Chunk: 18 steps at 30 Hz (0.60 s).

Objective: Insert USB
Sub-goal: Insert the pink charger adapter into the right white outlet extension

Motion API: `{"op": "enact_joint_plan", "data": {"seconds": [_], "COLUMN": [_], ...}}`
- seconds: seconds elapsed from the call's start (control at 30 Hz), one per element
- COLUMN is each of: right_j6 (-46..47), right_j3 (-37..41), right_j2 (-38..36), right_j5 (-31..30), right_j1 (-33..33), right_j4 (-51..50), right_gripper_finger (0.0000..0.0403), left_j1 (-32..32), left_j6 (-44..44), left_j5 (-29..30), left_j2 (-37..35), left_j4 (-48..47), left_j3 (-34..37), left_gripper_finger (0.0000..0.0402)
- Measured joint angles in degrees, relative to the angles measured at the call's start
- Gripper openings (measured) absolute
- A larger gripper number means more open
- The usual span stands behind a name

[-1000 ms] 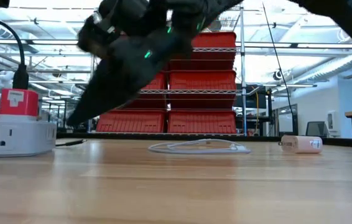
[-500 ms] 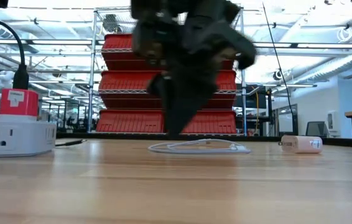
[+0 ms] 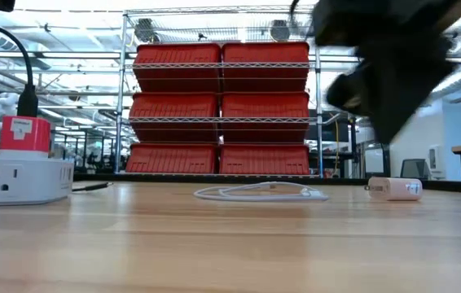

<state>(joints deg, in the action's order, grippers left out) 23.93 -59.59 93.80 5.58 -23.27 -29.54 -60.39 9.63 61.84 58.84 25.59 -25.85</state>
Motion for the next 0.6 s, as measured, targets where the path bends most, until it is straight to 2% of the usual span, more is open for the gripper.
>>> {"op": "enact_joint_plan", "data": {"seconds": [0.2,0.43,0.6], "right_j6": [13.7,27.2,32.8], "right_j3": [2.9,3.1,3.1], "right_j2": [-4.7,-4.7,-4.7], "right_j5": [-1.4,-1.3,-1.3], "right_j1": [-8.1,-16.4,-21.0], "right_j4": [-3.5,-11.5,-13.4], "right_gripper_finger": [0.0000,0.0000,0.0000], "left_j1": [3.7,7.2,9.6], "left_j6": [2.1,4.0,6.6], "left_j5": [-6.8,-13.4,-17.3], "left_j2": [0.2,2.5,5.6], "left_j4": [-0.7,-0.6,-0.6], "left_j3": [0.0,0.0,0.0], "left_gripper_finger": [0.0006,0.0006,0.0006]}}
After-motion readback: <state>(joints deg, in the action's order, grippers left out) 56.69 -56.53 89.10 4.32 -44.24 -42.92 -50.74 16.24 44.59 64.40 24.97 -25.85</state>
